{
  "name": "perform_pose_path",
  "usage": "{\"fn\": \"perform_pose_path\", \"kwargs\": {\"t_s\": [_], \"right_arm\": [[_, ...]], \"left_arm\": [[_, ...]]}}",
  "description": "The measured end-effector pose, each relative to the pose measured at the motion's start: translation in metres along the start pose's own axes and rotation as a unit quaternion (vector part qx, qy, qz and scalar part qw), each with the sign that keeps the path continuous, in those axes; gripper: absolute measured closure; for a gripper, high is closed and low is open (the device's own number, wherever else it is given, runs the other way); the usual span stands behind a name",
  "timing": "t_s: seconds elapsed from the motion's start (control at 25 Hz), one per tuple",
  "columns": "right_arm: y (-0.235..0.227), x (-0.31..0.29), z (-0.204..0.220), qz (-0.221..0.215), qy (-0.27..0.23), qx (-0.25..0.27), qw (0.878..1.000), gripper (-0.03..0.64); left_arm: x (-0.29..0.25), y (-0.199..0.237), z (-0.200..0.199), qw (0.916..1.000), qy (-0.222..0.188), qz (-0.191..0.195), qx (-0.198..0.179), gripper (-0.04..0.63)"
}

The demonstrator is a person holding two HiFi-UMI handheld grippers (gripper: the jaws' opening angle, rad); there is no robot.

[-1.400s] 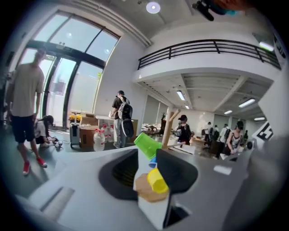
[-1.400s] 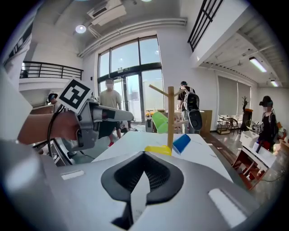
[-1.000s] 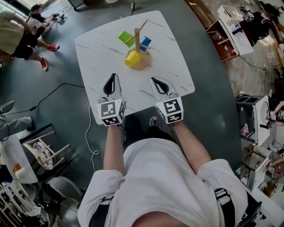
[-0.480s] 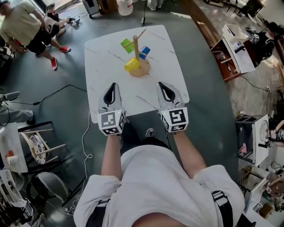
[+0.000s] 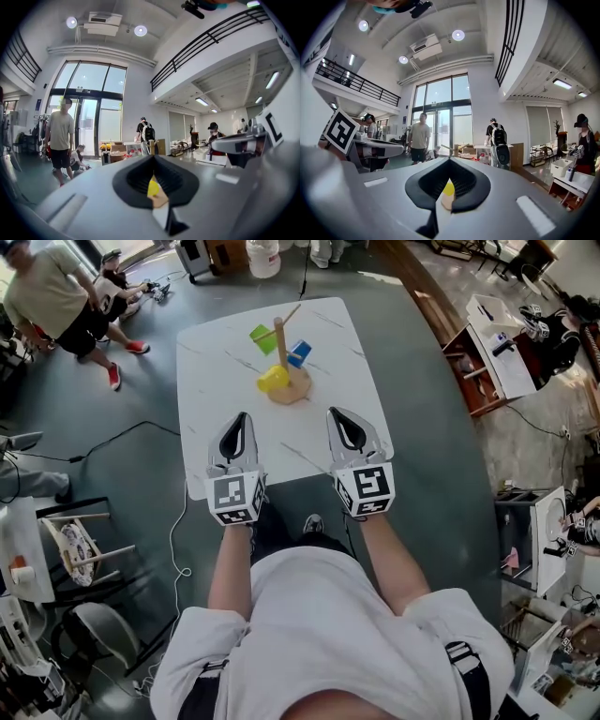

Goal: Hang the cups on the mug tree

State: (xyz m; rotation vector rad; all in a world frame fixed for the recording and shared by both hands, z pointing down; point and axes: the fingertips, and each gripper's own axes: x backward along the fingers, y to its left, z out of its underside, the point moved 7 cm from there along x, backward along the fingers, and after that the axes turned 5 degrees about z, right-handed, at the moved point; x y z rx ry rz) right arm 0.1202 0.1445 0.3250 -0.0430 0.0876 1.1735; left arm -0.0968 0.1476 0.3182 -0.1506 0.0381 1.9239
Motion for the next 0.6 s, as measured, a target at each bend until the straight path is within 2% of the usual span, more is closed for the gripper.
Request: {"fn": "perform_pose_path", "kwargs": {"t_s": [0.6], "right_arm": [[-0.0008,0.0088,-0.0038,0.001,-0.003,-0.001,1.000,0.618]], "left_arm": [[0.0073,-0.0089,-0.0005,1.0000,0.003,0.005,-0.004,0.594]]}}
